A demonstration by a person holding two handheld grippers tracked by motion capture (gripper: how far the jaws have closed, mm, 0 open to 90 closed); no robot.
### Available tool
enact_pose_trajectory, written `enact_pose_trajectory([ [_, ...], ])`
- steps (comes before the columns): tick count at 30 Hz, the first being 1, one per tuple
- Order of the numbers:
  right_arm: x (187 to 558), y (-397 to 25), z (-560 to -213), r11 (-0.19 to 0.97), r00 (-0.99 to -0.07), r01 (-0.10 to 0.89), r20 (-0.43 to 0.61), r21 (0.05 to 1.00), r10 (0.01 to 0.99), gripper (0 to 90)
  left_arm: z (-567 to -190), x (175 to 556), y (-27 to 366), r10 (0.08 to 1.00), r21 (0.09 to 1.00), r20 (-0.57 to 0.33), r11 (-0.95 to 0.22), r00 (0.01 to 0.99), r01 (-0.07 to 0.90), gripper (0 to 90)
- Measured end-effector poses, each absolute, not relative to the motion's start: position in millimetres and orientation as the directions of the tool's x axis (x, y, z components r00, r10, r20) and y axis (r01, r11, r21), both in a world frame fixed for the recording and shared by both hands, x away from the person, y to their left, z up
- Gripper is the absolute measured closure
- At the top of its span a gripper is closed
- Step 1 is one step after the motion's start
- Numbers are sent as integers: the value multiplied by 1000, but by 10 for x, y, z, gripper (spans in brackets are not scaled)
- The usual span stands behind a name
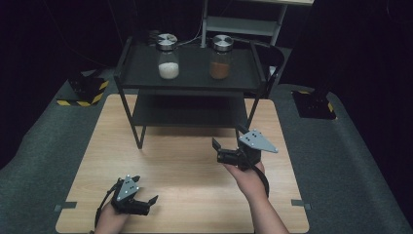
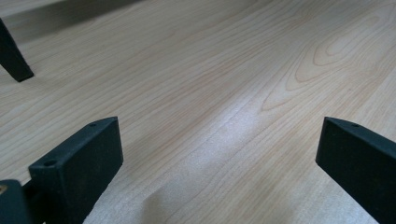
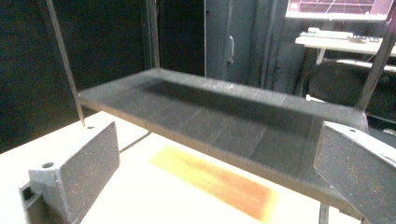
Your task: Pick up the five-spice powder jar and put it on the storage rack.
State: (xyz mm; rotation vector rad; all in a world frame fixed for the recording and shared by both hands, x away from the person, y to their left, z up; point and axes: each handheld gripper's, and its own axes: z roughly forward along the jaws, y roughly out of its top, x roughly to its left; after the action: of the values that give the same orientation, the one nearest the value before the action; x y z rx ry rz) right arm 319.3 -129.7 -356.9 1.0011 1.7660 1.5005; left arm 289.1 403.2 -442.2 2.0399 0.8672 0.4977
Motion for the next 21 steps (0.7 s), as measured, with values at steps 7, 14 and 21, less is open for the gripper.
enact_pose_trajectory([
  [7,3125,-1324,-3766,87,-530,202,34,975,848,1,-4425,2897,4058,739,825,27,-397,673,402,9],
  [14,3072,-1357,-3977,104,-526,251,45,962,849,1,-4423,2899,4062,739,825,27,-397,673,403,8],
  [21,3030,-1382,-4189,118,-518,309,63,944,853,1,-4423,2902,4065,739,824,26,-397,674,403,9],
])
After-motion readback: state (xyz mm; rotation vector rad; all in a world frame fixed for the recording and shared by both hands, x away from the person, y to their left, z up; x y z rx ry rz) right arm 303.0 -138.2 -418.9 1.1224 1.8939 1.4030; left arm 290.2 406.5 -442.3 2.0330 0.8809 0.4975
